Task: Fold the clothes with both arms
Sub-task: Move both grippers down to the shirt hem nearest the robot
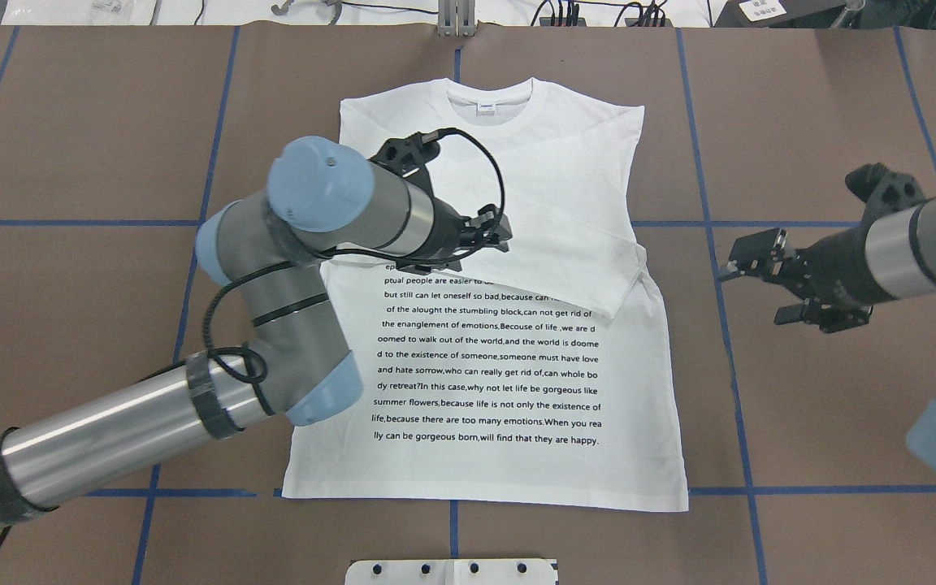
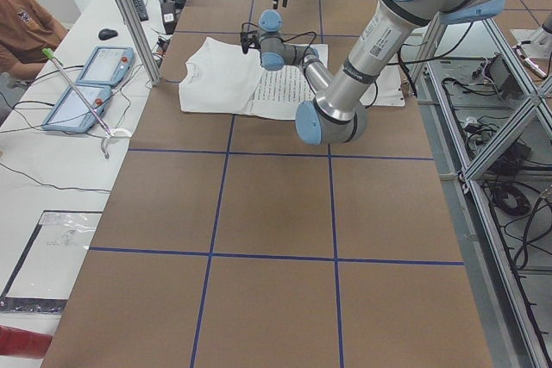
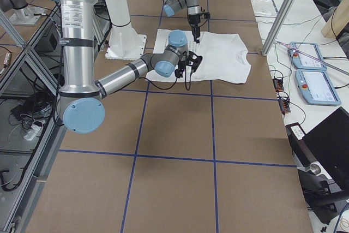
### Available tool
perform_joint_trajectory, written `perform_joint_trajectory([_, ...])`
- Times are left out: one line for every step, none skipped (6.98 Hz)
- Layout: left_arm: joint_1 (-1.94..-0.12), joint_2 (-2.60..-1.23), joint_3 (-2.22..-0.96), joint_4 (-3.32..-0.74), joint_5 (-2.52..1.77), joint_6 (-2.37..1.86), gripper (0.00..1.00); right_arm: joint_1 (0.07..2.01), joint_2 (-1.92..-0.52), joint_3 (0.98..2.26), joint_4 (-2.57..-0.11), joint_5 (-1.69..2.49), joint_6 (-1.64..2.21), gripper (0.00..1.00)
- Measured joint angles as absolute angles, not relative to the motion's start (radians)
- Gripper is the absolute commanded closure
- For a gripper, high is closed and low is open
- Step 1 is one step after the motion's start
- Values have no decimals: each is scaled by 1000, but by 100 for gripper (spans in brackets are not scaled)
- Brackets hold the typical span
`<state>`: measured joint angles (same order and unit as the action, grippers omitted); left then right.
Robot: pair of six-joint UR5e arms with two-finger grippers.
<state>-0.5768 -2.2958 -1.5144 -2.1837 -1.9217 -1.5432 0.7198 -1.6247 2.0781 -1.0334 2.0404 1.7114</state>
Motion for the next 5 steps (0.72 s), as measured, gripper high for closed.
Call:
perform_joint_trajectory([-599, -2207, -1647, -2105, -1934, -1475, 25, 554, -1662, 2130, -1038, 1893, 1831, 2])
perform_joint_trajectory([-617, -2135, -1744, -2052, -1941, -1432, 24, 377, -1690, 2161, -1055, 1728, 1938, 3])
perform_joint_trajectory([-627, -2080, -1798, -2033, -1944, -1416, 23, 230, -1706, 2179, -1106, 1577, 2024, 4])
perform_joint_trajectory([-627, -2048, -1821, -2027, -1945, -1413, 21, 129, -1707, 2186, -1165, 1479, 2103, 8])
perform_joint_trajectory([-624, -2036, -1829, -2027, -1945, -1416, 20, 58, -1703, 2186, -1205, 1417, 2171, 11])
